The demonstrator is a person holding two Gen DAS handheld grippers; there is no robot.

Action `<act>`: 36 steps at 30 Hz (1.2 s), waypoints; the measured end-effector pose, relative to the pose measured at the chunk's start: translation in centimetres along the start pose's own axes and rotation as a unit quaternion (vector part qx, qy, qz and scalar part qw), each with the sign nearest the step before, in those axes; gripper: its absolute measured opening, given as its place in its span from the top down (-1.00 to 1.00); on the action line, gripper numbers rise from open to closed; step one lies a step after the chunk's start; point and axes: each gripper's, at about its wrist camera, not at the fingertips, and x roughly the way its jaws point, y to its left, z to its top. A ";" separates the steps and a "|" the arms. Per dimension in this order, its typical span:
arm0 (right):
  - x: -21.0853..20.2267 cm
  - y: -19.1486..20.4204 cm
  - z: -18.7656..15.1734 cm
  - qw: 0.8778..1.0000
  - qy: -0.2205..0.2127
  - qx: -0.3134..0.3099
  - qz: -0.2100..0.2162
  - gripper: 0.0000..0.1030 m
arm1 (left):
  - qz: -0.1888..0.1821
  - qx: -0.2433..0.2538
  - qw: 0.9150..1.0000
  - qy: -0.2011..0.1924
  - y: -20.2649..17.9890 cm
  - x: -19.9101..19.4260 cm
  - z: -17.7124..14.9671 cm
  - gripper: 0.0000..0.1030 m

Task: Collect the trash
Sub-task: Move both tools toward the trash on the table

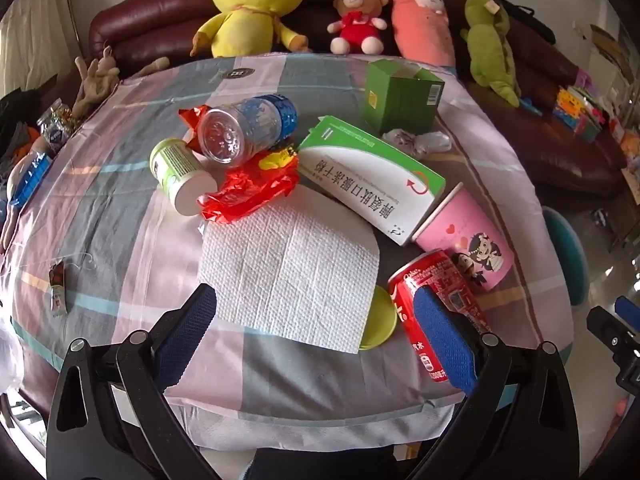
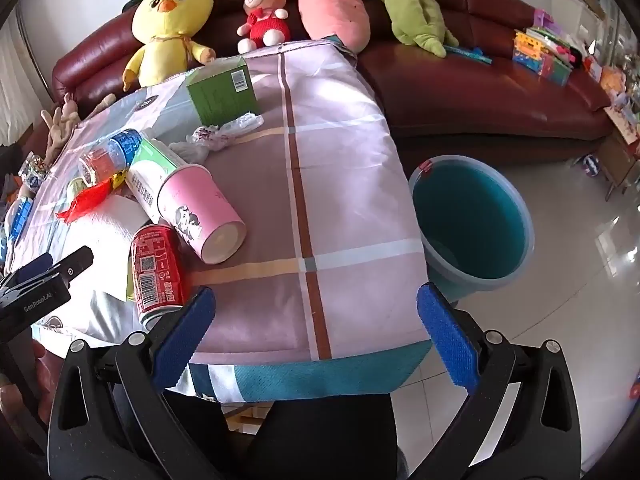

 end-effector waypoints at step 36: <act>0.1 1.8 1.4 0.999 0.012 -0.038 -0.008 -0.88 | -0.001 0.003 1.000 0.007 0.8 0.2 0.3 -0.92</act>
